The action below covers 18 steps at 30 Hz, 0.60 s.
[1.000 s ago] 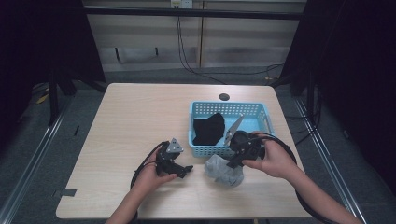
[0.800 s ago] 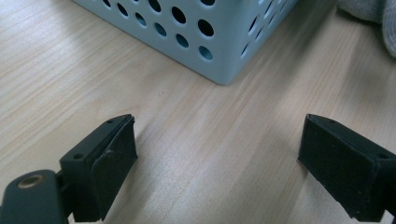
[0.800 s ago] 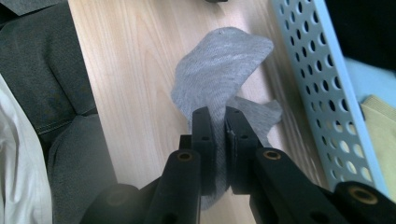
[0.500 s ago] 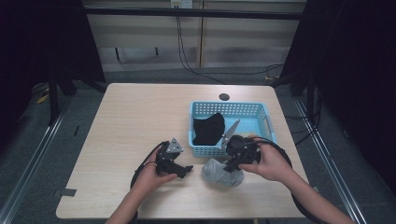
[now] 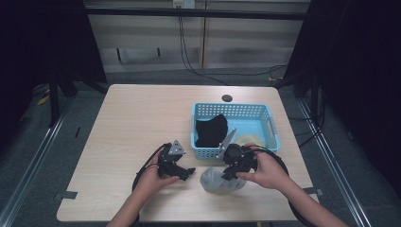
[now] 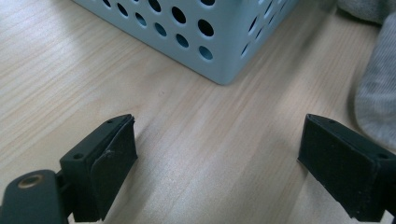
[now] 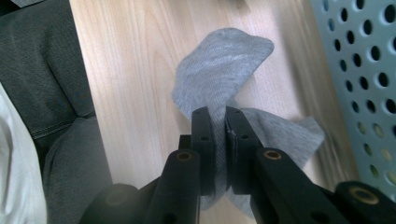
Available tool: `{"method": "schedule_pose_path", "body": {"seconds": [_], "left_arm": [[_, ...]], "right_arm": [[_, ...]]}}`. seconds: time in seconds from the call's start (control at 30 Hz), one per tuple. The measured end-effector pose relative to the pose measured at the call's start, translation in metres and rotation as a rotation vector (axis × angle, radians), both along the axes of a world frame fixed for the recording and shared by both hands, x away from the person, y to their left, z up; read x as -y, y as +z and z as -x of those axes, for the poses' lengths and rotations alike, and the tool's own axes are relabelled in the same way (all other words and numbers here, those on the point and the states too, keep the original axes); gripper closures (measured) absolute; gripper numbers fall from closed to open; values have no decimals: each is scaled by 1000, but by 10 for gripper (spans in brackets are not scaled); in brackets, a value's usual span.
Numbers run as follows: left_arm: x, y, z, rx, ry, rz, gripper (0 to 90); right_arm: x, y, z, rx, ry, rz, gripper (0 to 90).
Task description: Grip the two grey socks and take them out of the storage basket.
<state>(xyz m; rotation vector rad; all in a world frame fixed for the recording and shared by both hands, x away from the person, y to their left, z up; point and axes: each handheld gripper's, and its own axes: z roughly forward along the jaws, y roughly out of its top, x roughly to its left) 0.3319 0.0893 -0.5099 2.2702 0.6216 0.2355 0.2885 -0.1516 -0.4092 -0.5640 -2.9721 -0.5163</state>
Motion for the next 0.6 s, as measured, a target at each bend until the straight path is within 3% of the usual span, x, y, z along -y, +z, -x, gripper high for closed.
{"method": "schedule_pose_path", "body": {"seconds": [0.6], "left_arm": [[0, 0, 0, -4, 4, 9, 105]], "right_arm": [[-9, -25, 4, -16, 15, -1, 838]]}}
